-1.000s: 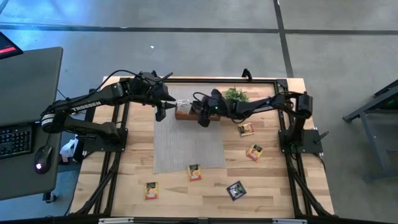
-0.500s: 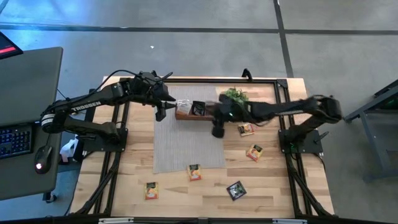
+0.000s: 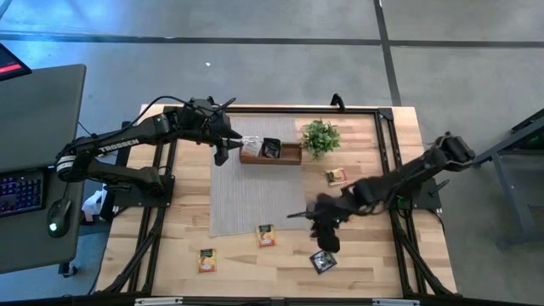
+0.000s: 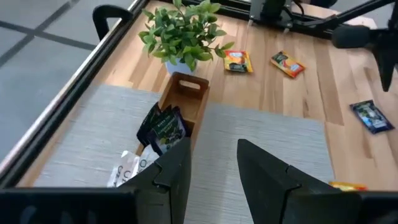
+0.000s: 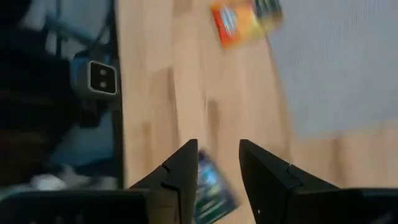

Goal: Pick & Place Tea
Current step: Put the black tea bag in the middle section of the brown wooden organizer

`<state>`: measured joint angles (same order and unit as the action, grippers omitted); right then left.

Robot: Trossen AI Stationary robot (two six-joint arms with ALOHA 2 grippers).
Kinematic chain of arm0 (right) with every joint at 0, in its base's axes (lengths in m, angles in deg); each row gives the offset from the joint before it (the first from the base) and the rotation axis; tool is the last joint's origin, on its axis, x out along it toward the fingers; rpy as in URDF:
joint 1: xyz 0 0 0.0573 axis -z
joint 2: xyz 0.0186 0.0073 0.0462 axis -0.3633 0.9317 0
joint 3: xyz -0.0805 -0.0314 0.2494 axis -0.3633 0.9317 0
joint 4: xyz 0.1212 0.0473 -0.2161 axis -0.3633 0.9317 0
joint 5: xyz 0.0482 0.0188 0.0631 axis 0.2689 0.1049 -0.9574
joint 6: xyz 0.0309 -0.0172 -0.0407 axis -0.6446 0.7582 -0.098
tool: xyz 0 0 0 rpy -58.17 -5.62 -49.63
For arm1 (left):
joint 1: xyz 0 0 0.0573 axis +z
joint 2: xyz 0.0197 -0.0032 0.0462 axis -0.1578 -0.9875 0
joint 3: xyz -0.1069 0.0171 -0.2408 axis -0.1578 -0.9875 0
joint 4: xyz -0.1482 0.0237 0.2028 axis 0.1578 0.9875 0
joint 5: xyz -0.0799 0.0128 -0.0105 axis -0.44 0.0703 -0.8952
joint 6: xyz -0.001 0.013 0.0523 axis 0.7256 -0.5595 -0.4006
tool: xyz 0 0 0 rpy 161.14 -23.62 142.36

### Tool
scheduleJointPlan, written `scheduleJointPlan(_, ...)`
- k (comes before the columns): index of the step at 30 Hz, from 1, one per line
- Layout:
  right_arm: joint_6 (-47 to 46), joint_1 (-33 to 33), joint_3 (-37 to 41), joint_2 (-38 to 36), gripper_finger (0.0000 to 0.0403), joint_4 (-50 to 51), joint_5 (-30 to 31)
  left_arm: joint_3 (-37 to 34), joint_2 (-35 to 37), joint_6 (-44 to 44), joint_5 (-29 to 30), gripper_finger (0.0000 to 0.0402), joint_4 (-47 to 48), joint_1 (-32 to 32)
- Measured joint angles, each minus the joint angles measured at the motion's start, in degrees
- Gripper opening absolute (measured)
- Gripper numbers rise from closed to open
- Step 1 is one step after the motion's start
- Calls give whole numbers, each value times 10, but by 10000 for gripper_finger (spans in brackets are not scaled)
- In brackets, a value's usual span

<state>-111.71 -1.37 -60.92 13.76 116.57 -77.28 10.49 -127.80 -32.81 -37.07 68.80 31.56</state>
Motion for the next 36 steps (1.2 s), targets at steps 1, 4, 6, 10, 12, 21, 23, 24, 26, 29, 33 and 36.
scheduleJointPlan(1,-56,-10,0,3,114,12,2,0,0,5,0,128,0,0)
scheduleJointPlan(4,-212,-38,0,12,114,52,-1,0,0,7,0,128,0,0)
scheduleJointPlan(6,-286,-59,0,17,114,65,10,0,0,7,0,128,0,0)
scheduleJointPlan(10,-405,-94,0,38,114,75,33,0,0,7,1,128,0,0)
scheduleJointPlan(12,-452,-110,0,54,114,74,40,0,0,7,1,128,0,0)
scheduleJointPlan(21,-558,-150,0,125,114,69,37,-1,0,4,1,128,0,0)
scheduleJointPlan(23,-573,-154,0,138,114,70,38,-1,0,4,1,128,0,0)
scheduleJointPlan(24,-577,-155,0,145,114,69,38,-1,0,4,2,128,0,0)
scheduleJointPlan(26,-587,-157,0,161,114,65,37,-1,0,2,3,128,0,0)
scheduleJointPlan(29,-598,-157,0,187,114,46,32,-1,0,0,3,128,-1,0)
scheduleJointPlan(33,-598,-157,-3,211,114,30,30,-1,0,-1,3,128,-9,0)
scheduleJointPlan(36,-598,-157,-3,216,102,38,31,-1,0,-2,5,128,-13,0)
